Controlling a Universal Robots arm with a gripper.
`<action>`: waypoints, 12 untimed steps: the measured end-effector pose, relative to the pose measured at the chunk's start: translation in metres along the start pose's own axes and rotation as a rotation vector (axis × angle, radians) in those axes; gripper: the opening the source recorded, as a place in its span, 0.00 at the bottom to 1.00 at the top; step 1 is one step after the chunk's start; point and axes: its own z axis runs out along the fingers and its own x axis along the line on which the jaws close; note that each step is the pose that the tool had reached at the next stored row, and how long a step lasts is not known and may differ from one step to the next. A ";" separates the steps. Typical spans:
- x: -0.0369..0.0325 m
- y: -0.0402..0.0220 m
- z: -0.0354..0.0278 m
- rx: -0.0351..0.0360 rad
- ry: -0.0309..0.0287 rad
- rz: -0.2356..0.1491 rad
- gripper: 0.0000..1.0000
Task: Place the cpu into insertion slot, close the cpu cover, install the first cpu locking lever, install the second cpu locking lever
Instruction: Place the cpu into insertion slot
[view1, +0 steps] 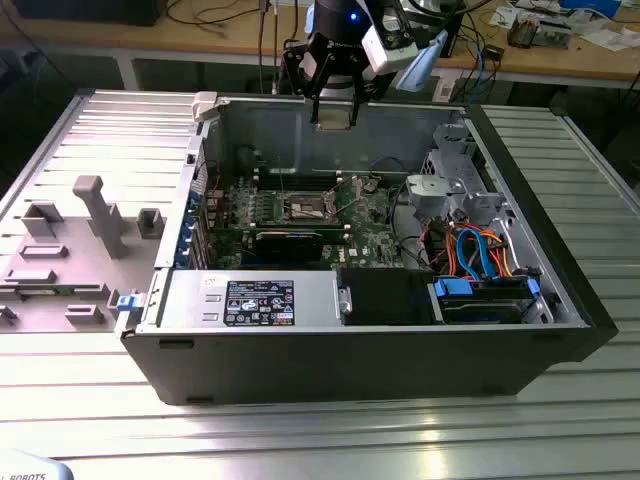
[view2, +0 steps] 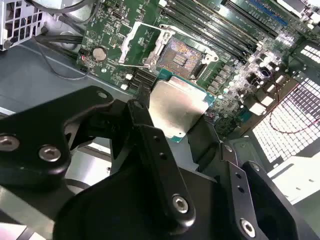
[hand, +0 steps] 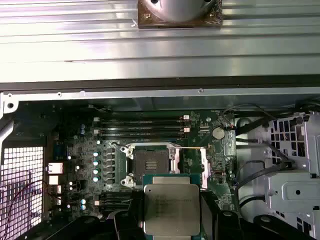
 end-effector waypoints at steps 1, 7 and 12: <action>0.0000 0.0000 0.0000 0.0000 0.0000 0.000 0.54; 0.0002 0.0000 0.0001 -0.0006 -0.0034 0.038 0.54; 0.0026 -0.0001 0.0003 -0.0016 -0.0074 0.083 0.54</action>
